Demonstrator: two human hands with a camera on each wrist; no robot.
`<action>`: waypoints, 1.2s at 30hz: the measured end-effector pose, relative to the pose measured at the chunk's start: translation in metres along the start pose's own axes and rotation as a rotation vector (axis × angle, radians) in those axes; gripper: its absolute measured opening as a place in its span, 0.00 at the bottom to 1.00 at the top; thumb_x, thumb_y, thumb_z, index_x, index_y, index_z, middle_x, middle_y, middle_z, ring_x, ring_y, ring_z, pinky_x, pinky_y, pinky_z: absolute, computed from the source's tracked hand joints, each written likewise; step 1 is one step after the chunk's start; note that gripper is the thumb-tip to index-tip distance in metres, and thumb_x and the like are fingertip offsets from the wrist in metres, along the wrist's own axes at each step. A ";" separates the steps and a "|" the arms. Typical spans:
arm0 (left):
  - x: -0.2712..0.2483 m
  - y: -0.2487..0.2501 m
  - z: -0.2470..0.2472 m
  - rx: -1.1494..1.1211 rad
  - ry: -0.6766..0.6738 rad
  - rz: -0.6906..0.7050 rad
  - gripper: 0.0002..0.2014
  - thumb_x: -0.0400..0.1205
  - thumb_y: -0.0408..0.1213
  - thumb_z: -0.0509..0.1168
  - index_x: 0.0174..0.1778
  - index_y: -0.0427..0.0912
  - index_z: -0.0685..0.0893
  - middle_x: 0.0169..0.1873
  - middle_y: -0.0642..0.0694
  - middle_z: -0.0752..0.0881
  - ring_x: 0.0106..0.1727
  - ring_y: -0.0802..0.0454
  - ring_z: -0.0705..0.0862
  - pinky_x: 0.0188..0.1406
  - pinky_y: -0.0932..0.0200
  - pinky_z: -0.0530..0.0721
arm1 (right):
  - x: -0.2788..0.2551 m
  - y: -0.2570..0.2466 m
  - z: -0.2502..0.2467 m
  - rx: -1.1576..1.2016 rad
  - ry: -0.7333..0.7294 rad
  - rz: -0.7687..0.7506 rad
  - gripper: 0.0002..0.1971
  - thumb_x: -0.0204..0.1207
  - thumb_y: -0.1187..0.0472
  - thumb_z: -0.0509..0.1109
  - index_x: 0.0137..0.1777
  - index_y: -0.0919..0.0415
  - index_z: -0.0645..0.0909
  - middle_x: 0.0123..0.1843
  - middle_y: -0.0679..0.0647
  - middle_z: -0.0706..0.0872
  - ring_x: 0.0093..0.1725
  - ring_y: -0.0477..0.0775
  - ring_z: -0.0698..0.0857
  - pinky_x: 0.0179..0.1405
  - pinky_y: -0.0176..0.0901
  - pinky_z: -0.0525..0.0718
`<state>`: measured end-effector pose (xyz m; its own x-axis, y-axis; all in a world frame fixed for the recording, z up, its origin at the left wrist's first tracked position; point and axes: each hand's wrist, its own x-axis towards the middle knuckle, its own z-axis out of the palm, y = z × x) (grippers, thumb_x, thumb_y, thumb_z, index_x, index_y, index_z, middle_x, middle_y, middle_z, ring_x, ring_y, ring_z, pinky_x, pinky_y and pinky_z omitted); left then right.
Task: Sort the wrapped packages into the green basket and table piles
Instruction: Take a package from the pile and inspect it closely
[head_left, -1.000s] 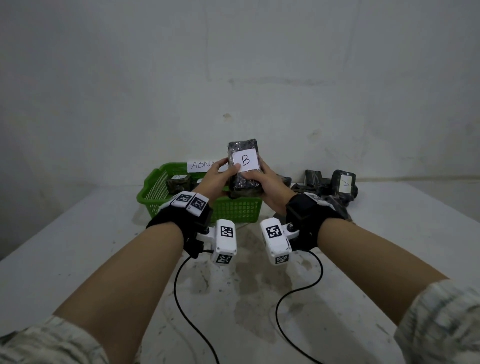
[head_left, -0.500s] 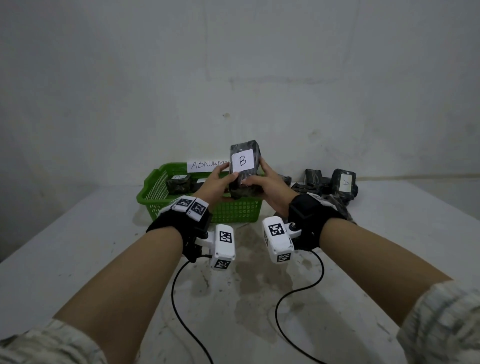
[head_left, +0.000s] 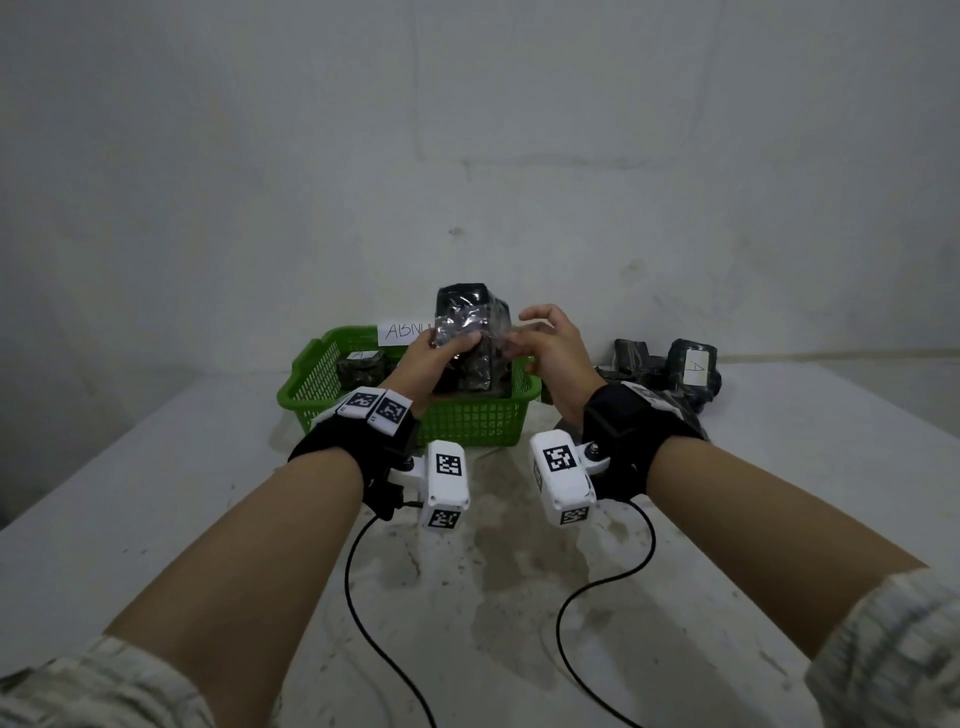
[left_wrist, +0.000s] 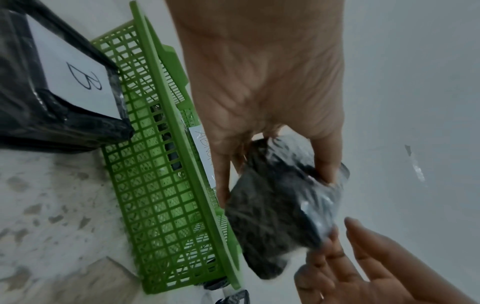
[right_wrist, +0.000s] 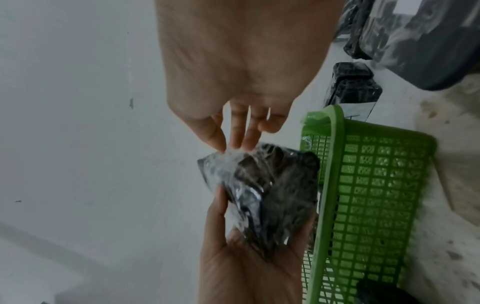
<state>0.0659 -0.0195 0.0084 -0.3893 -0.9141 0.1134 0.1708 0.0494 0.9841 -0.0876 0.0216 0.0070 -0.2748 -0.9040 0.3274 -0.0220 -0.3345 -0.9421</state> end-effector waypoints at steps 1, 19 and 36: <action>0.000 -0.001 -0.001 0.006 0.018 -0.011 0.23 0.80 0.37 0.68 0.70 0.37 0.74 0.54 0.40 0.85 0.53 0.41 0.85 0.42 0.50 0.88 | 0.000 0.000 0.000 0.007 0.037 0.003 0.10 0.77 0.70 0.67 0.50 0.55 0.73 0.40 0.51 0.80 0.34 0.46 0.79 0.30 0.35 0.73; -0.003 0.002 0.006 0.034 -0.079 -0.083 0.15 0.85 0.48 0.57 0.61 0.42 0.78 0.52 0.44 0.82 0.56 0.46 0.80 0.55 0.45 0.82 | 0.003 0.007 0.009 0.023 -0.072 0.130 0.26 0.83 0.44 0.60 0.76 0.56 0.66 0.71 0.56 0.79 0.68 0.58 0.81 0.67 0.61 0.80; 0.006 -0.009 0.007 0.109 0.004 0.006 0.24 0.80 0.47 0.66 0.71 0.44 0.74 0.58 0.43 0.85 0.60 0.44 0.84 0.51 0.50 0.82 | -0.006 0.008 0.009 0.099 -0.175 0.144 0.25 0.81 0.67 0.64 0.78 0.58 0.67 0.58 0.54 0.86 0.53 0.52 0.87 0.53 0.45 0.86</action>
<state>0.0560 -0.0224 0.0010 -0.3851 -0.9152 0.1189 0.0736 0.0979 0.9925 -0.0770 0.0222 -0.0020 -0.0976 -0.9738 0.2055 0.1024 -0.2152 -0.9712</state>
